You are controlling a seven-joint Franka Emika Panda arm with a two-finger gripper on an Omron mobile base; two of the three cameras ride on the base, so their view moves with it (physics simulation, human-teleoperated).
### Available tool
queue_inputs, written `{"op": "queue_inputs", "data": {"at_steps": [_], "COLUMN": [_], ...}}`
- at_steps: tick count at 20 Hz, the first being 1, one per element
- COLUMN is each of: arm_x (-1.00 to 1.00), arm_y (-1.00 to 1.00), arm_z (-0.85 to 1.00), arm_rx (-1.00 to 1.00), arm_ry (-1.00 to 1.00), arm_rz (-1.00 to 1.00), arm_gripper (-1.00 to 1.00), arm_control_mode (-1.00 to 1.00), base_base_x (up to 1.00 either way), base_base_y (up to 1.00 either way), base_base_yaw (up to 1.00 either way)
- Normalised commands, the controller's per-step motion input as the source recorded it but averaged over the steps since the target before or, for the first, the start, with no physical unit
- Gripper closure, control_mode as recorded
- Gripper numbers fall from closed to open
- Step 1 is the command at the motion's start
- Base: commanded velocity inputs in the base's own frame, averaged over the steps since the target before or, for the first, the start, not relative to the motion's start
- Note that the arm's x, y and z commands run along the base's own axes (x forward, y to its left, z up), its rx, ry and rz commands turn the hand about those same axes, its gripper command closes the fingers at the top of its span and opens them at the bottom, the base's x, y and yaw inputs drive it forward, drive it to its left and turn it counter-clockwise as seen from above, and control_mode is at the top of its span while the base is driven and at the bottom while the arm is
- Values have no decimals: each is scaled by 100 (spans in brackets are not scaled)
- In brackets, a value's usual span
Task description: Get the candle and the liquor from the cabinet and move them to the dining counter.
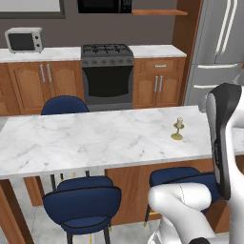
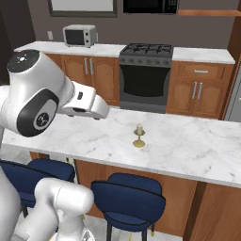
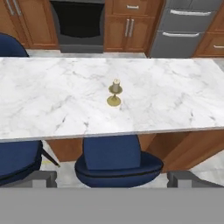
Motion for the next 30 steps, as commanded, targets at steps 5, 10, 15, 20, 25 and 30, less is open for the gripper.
{"op": "queue_inputs", "data": {"at_steps": [5, 10, 15, 20, 25, 30], "arm_x": [-50, -22, 0, 0, -2, 0], "arm_y": [0, 8, 18, 0, 0, 0], "arm_z": [0, 0, 0, 0, 0, 0], "arm_rx": [0, 0, 0, 0, 0, 0], "arm_ry": [0, 0, 1, 3, 0, 0], "arm_rz": [2, -5, -1, 0, 0, 0], "arm_gripper": [-100, -100, -100, -100, -100, -100], "arm_control_mode": [-100, -100, -100, -100, 100, 100], "base_base_x": [0, 0, 0, 0, 0, -34], "base_base_y": [0, 0, 0, 0, 0, -26], "base_base_yaw": [0, 0, 0, 0, 0, -4]}}
